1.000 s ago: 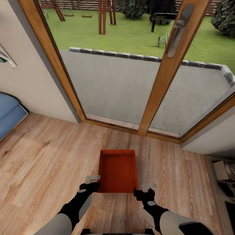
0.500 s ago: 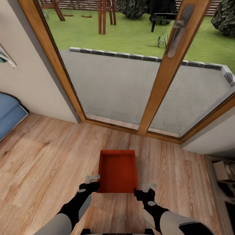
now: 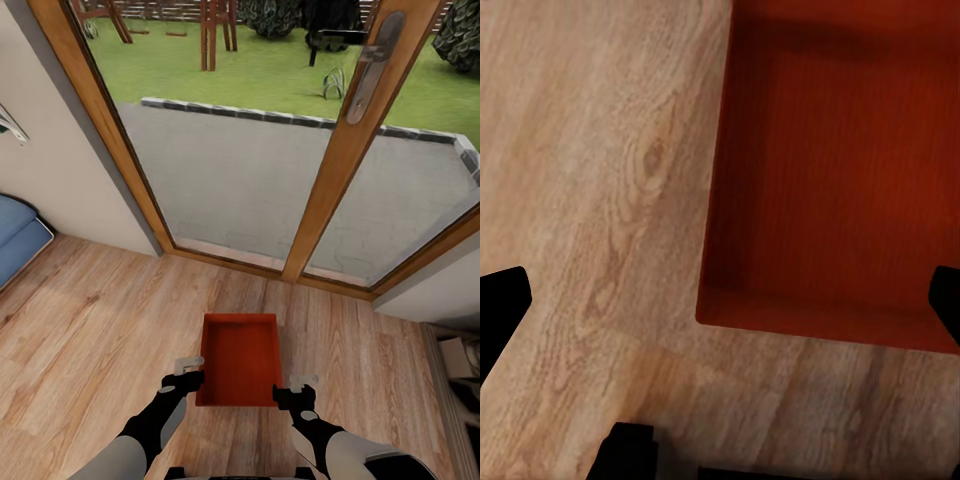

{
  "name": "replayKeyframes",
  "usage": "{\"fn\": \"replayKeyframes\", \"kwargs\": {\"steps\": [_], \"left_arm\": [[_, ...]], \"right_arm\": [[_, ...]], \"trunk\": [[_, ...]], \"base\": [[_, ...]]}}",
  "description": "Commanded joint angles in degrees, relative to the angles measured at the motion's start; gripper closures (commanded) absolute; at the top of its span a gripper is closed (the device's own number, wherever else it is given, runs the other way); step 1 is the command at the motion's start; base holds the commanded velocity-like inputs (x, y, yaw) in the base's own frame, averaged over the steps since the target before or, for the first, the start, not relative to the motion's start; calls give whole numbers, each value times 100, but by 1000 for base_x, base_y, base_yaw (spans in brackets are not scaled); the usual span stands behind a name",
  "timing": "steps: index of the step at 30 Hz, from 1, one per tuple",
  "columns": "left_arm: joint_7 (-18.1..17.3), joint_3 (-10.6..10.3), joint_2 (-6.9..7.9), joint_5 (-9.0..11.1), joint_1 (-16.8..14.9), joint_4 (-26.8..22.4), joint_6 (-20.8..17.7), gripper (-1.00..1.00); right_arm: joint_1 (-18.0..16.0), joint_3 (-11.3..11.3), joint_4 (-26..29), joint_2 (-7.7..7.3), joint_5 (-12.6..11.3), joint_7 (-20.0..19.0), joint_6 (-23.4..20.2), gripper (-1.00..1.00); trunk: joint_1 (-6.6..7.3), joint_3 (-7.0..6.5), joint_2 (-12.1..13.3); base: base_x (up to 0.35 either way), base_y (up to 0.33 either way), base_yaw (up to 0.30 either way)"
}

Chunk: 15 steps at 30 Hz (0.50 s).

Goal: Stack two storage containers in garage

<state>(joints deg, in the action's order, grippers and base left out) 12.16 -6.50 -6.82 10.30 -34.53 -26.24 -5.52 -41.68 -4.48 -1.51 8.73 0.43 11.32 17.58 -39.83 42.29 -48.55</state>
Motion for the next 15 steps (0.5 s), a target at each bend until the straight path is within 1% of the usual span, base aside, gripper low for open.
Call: {"fn": "replayKeyframes", "kwargs": {"steps": [1,5,7,9,11,12,15], "left_arm": [[50,-49,6,58,-1,-12,-28,-100],[50,-52,18,59,-1,-2,-21,-100],[50,-104,26,25,-1,94,24,-100],[50,-109,31,30,-1,162,145,-100],[50,-111,37,32,-1,344,411,-100],[50,-112,37,29,-1,402,482,-100],[50,-116,40,29,-1,491,572,-100]], "right_arm": [[-7,-42,-16,5,10,37,18,-100],[-7,-37,4,2,28,37,25,-100],[-7,-43,38,-16,41,36,19,-100],[-7,-45,46,-16,47,37,18,-100],[-7,-40,57,-19,52,37,29,-100],[-7,-38,59,-20,52,37,31,-100],[-7,-36,63,-20,53,36,35,-100]], "trunk": [[-1,4,-4],[-1,4,-4],[-1,4,-4],[-1,4,-4],[-1,4,-4],[-1,4,-4],[-1,4,-4]], "base": [[12,0,0],[4,0,0],[0,0,0],[0,0,0],[0,0,0],[0,0,0],[0,0,0]]}}
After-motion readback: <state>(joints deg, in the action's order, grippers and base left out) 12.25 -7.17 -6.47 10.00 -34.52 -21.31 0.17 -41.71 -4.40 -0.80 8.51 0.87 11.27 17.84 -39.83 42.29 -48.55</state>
